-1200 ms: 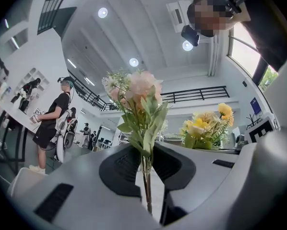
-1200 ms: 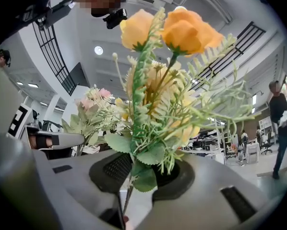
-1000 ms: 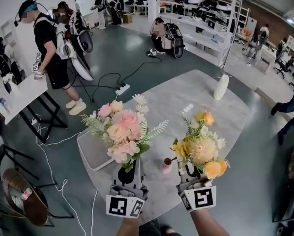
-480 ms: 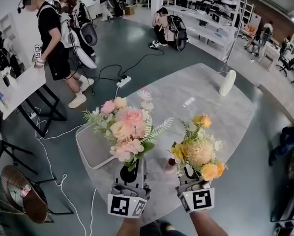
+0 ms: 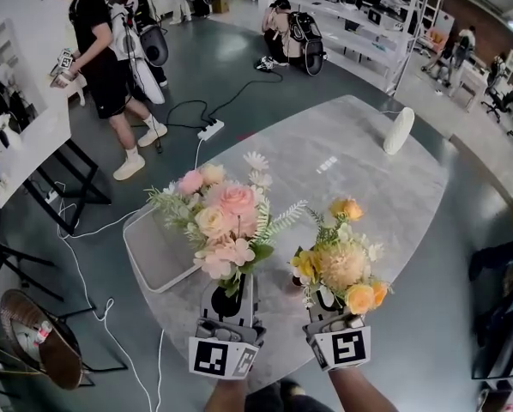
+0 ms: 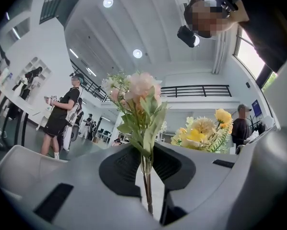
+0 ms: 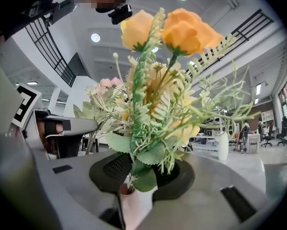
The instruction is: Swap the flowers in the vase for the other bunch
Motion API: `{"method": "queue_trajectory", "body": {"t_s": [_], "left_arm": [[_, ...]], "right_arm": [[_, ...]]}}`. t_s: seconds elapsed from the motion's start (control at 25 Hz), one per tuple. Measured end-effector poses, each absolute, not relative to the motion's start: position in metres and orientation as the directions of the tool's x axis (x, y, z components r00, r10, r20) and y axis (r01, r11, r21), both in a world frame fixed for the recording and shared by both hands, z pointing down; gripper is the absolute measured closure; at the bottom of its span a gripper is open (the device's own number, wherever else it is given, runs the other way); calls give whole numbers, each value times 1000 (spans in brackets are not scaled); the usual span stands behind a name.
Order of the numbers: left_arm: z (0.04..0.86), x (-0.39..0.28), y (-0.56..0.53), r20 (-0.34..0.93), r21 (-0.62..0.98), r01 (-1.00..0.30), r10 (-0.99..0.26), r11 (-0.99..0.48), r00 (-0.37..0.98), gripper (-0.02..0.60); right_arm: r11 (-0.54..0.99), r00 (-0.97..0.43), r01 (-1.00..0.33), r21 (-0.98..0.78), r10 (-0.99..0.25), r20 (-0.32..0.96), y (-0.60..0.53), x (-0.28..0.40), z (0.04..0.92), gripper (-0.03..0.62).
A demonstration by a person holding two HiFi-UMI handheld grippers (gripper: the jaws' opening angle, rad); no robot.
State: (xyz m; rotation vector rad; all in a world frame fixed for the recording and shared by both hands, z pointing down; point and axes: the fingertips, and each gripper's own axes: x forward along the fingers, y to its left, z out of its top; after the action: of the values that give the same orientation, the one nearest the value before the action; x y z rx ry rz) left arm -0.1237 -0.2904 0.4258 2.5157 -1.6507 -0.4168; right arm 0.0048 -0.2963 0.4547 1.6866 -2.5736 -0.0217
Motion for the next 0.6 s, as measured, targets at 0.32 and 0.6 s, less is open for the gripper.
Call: {"method": "queue_trajectory", "body": {"t_s": [0.32,0.6], "left_arm": [[427,-125,-289,-158,242,-885,-916,-399,369,512],[428,-126,-289,-159,246,-885,-917,-395,365,512]], "right_arm": [[397,-396,-917,45,-918,31,-295,6,456,469],[413,-412,-910,33,-911,27,-293,6,462,467]]}}
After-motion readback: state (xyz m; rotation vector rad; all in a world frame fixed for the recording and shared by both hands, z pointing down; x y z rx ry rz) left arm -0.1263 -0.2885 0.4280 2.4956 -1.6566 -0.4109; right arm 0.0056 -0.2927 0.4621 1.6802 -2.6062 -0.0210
